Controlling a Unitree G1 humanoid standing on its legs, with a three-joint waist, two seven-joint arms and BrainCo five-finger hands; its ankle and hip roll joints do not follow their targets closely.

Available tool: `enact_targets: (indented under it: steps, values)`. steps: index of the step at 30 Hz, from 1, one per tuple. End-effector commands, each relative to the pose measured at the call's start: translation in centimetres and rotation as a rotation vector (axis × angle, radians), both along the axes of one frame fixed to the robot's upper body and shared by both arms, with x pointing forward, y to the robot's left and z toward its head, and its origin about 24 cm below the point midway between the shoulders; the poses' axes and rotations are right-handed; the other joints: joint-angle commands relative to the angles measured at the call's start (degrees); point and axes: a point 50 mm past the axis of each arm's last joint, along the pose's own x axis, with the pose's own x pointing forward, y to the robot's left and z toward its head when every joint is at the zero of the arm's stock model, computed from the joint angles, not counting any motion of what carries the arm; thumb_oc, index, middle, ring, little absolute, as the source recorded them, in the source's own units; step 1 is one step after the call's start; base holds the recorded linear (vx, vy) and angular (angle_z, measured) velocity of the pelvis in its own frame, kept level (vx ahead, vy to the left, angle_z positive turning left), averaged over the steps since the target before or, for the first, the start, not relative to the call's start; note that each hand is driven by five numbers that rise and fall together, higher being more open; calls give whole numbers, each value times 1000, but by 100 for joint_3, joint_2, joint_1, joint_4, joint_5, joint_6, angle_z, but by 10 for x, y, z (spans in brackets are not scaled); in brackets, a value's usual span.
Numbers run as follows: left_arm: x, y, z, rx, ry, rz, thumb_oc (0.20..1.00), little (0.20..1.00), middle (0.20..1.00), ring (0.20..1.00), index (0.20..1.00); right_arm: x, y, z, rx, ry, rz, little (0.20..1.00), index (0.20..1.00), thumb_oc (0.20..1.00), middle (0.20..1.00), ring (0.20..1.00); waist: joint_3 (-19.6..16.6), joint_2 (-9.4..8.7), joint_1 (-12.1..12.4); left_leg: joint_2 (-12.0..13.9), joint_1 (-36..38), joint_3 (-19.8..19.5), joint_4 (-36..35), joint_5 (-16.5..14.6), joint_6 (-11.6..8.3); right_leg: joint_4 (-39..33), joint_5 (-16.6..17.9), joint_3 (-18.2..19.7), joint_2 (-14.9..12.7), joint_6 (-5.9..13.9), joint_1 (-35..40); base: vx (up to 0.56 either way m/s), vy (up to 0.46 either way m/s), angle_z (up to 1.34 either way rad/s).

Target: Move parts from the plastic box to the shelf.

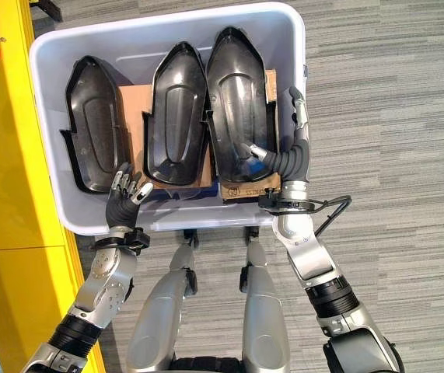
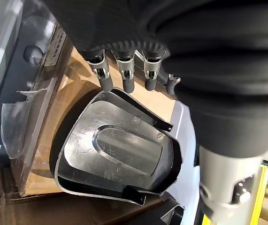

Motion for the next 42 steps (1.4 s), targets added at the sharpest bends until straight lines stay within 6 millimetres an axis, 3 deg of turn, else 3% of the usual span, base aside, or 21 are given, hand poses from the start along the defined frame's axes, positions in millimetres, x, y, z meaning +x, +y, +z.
enact_targets:
  steps: [1,10,17,22,28,33,42]
  values:
    - [-8,10,20,52,-115,31,1000,1000,1000,1000,1000,1,0,12,13,-63,-14,1000,1000,1000,1000,1000,-102,-314,118,260,497,8,27,-306,-420,507,-154,-205,-599,597,2,0,0,0]
    - [-6,8,18,49,-106,31,1000,1000,1000,1000,1000,11,-3,-3,6,22,-52,1000,1000,1000,1000,1000,-102,-294,142,263,453,-4,31,-304,-417,527,-165,-212,-596,590,-39,0,0,0]
    - [-7,6,14,44,-91,24,1000,1000,1000,1000,1000,25,-6,-31,10,172,-86,1000,1000,1000,1000,1000,-102,-228,192,251,400,-37,35,-309,-405,567,-182,-224,-598,572,-113,0,0,0]
    - [-6,6,14,41,-89,22,1000,1000,1000,1000,1000,33,-10,-38,-1,221,-115,1000,1000,1000,1000,1000,-102,-186,223,251,390,-48,31,-305,-408,559,-184,-244,-605,567,-111,0,0,0]
    - [-6,2,13,25,-89,-4,1000,1000,1000,1000,1000,50,-22,-40,-8,287,-194,1000,1000,1000,1000,1000,-102,-111,307,240,359,-75,29,-303,-410,592,-190,-266,-617,564,-151,0,0,0]
    - [-10,-1,10,8,-84,-44,1000,1000,1000,1000,1000,71,-42,-50,121,414,-269,1000,1000,1000,1000,1000,-102,-10,427,228,349,-88,26,-315,-401,631,-208,-261,-620,548,-194,0,0,0]
    - [-9,-7,16,-1,-112,-89,1000,1000,1000,1000,1000,90,-70,-32,92,462,-402,1000,1000,1000,1000,1000,-102,90,541,203,226,-112,26,-318,-383,741,-237,-238,-615,535,-387,4,1,1]
